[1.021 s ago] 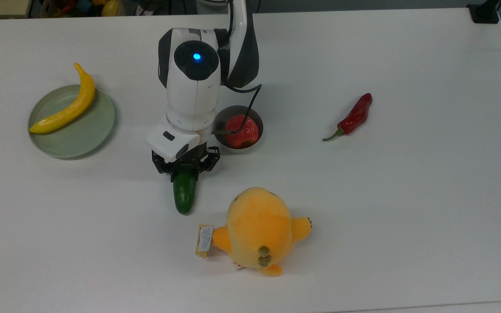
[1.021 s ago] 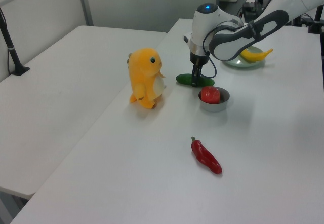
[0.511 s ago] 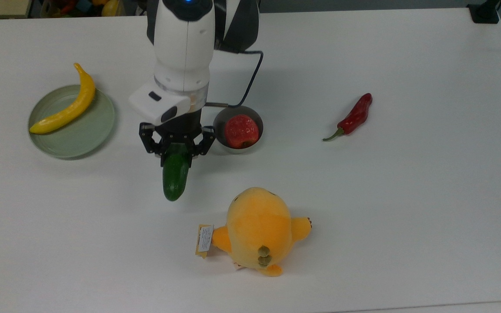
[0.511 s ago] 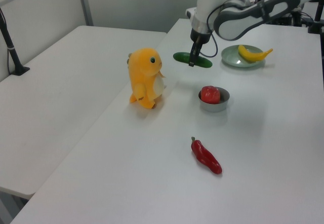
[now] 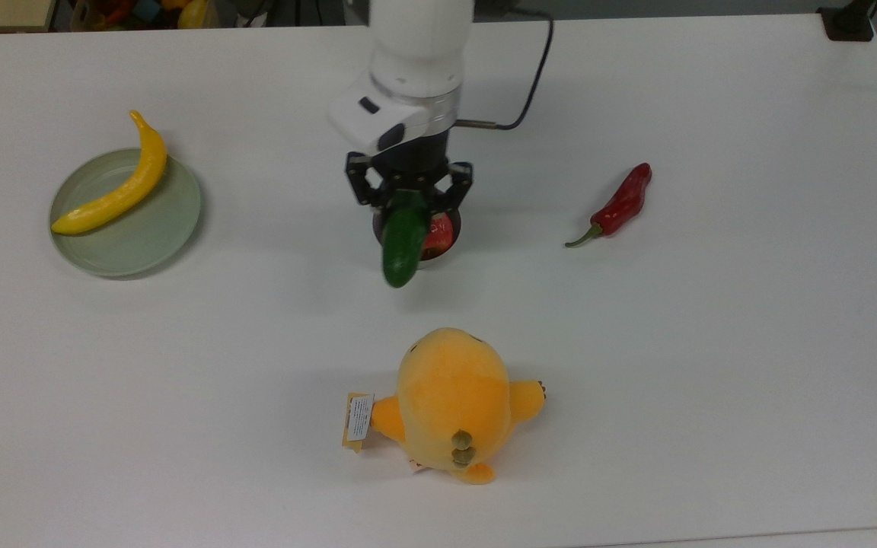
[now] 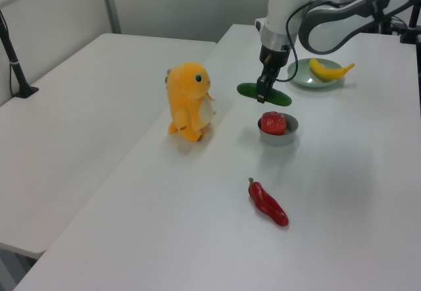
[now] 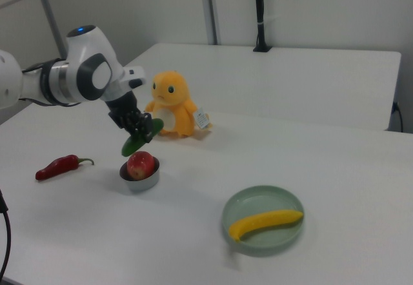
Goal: Put the cucumber on the left side of the bowl
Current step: 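Lift the cucumber and carry it past the bowl with the apple, then lower the cucumber beside the bowl and open the gripper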
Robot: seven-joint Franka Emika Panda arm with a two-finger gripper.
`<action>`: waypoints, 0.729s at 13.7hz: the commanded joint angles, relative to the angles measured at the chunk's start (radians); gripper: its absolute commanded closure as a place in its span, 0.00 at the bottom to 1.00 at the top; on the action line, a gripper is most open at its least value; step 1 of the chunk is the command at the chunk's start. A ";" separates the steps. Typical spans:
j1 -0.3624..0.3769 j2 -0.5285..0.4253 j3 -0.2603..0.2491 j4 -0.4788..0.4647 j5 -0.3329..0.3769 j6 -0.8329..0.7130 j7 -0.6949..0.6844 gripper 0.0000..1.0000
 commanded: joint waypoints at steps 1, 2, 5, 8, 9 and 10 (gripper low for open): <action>0.026 -0.039 0.052 -0.046 0.015 -0.032 0.093 0.61; 0.041 -0.037 0.055 -0.046 0.015 -0.033 0.104 0.60; 0.066 -0.031 0.093 -0.083 0.015 -0.033 0.124 0.57; 0.074 -0.019 0.095 -0.103 0.013 -0.032 0.122 0.53; 0.074 -0.013 0.095 -0.103 0.013 -0.032 0.122 0.52; 0.074 -0.008 0.095 -0.103 0.013 -0.033 0.122 0.49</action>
